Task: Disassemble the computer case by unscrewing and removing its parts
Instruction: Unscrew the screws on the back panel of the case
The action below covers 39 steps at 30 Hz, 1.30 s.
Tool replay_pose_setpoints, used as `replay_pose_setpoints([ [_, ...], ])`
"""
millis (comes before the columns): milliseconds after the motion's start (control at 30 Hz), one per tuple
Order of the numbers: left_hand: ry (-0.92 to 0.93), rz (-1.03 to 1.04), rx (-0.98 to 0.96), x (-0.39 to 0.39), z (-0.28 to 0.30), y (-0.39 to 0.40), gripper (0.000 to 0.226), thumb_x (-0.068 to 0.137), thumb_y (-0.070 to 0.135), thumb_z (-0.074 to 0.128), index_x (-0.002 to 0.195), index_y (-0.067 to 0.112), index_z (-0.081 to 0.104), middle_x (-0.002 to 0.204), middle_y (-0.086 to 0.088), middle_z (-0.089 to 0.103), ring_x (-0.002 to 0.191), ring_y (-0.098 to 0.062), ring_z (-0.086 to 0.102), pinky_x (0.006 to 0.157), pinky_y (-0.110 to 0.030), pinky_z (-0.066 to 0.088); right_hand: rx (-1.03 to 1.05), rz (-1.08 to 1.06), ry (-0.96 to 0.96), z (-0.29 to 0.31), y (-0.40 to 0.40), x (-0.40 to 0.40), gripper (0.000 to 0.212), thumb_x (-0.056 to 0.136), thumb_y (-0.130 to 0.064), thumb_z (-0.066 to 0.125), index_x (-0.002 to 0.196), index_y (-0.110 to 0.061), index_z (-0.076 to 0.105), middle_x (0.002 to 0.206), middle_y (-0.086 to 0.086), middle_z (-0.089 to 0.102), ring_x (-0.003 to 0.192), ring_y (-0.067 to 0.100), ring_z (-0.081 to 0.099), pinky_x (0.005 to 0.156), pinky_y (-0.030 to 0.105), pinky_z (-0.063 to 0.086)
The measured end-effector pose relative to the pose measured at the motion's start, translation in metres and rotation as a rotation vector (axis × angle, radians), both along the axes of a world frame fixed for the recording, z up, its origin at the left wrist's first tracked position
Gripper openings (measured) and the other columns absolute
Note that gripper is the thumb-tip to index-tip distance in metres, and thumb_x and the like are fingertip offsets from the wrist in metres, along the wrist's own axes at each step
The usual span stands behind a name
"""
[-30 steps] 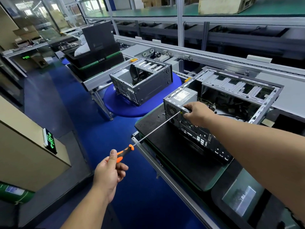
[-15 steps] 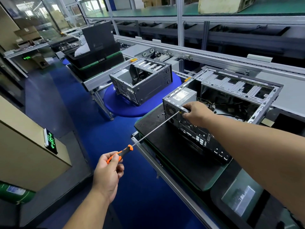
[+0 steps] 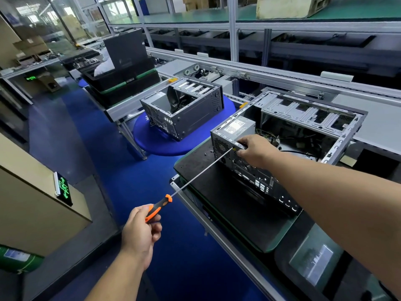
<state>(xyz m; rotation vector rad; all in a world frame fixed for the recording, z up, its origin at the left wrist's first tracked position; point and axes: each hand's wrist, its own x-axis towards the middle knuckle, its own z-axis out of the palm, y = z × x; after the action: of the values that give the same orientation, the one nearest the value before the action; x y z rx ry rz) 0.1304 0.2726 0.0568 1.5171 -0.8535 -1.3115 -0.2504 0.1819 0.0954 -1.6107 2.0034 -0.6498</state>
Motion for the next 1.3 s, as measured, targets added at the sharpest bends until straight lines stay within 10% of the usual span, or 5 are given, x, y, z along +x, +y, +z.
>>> replay_pose_setpoints([
  [433,-0.062,0.017,0.004,-0.0022,0.0008,-0.0024,0.043,0.108,0.057,0.045,0.106,0.020,0.065,0.066,-0.010,0.066,0.049,-0.013,0.053,0.045,-0.027,0.041,0.004,-0.015,0.011,-0.0018,-0.0021,0.0005,0.031,0.095,-0.028,0.068,0.126,-0.029,0.068,0.103,-0.004,0.073,0.077,0.015,0.071,0.082,0.040,0.060],
  [700,0.000,0.010,-0.061,-0.0007,-0.0001,-0.0049,0.018,0.110,0.015,0.044,0.117,0.014,0.061,0.099,-0.012,0.063,0.059,-0.015,0.057,0.046,-0.028,0.037,0.005,-0.022,0.018,-0.0024,-0.0023,0.0007,0.035,0.095,-0.029,0.068,0.130,-0.029,0.066,0.108,-0.003,0.073,0.082,0.016,0.070,0.086,0.040,0.059],
  [1133,-0.072,0.014,0.040,0.0045,0.0006,-0.0029,0.043,0.105,0.063,0.045,0.112,0.025,0.063,0.060,-0.008,0.061,0.048,-0.013,0.054,0.045,-0.028,0.043,-0.002,-0.025,0.029,-0.0012,-0.0013,0.0018,0.033,0.094,-0.028,0.068,0.128,-0.028,0.069,0.108,-0.004,0.073,0.088,0.018,0.070,0.088,0.041,0.058],
  [1300,0.001,-0.043,0.039,0.0034,0.0024,-0.0011,0.032,0.112,0.035,0.041,0.120,0.013,0.063,0.084,-0.012,0.071,0.062,-0.019,0.060,0.053,-0.033,0.039,-0.003,-0.018,0.042,-0.0004,-0.0006,0.0015,0.037,0.094,-0.027,0.067,0.132,-0.027,0.067,0.115,-0.002,0.073,0.096,0.020,0.069,0.091,0.040,0.057],
])
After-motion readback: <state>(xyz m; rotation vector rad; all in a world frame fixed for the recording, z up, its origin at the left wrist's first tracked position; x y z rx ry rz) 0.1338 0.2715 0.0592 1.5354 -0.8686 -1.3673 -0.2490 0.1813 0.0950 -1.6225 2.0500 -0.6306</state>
